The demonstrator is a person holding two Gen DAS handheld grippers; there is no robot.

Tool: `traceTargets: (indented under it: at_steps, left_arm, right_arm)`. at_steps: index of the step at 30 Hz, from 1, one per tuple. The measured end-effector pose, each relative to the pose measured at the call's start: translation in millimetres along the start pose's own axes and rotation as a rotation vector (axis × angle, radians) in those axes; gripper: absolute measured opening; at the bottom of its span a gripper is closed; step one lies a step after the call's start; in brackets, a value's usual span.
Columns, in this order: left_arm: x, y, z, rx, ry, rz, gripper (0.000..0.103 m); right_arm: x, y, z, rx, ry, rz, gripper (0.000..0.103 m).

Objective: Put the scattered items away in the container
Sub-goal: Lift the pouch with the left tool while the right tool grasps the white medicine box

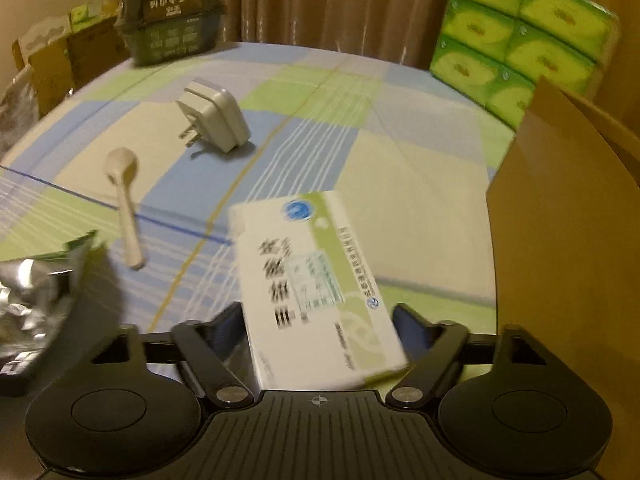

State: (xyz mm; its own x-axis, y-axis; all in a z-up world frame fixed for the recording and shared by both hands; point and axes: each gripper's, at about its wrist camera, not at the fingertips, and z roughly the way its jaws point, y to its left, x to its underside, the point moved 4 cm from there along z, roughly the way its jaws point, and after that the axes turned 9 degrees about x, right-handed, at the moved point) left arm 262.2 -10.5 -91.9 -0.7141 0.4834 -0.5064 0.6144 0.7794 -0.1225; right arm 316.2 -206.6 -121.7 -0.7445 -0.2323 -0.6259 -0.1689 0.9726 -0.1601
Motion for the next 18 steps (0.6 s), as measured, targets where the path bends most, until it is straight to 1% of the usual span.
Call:
traceTargets:
  at_steps: [5,10,13,14,15,16,17,18]
  left_arm:
    - [4,-7,-2,0.007,-0.001,-0.005,0.063]
    - [13,-19,-7,0.018,0.011,0.004,0.062]
    - [21,-29,-11,0.027,0.028,0.028,0.062]
    - [23,-31,-12,0.027,0.033,0.034,0.063]
    - [25,-34,-13,0.023,0.039,0.036,0.066]
    - [27,-36,-13,0.019,0.042,0.038,0.071]
    - [27,-38,-13,0.014,0.045,0.040,0.074]
    - [27,-39,-13,0.008,0.048,0.044,0.076]
  right_arm:
    - [28,10,-36,-0.072,0.027,0.058,0.069]
    - [68,23,-78,-0.101,0.048,0.060,0.070]
    - [86,28,-97,-0.122,0.049,0.063,0.071]
    - [89,30,-100,-0.119,0.045,0.056,0.077]
    - [90,32,-104,-0.118,0.029,0.046,0.086]
    - [89,33,-108,-0.119,0.004,0.036,0.089]
    - [89,35,-110,-0.110,-0.017,0.022,0.092]
    - [87,36,-111,-0.095,-0.028,0.008,0.092]
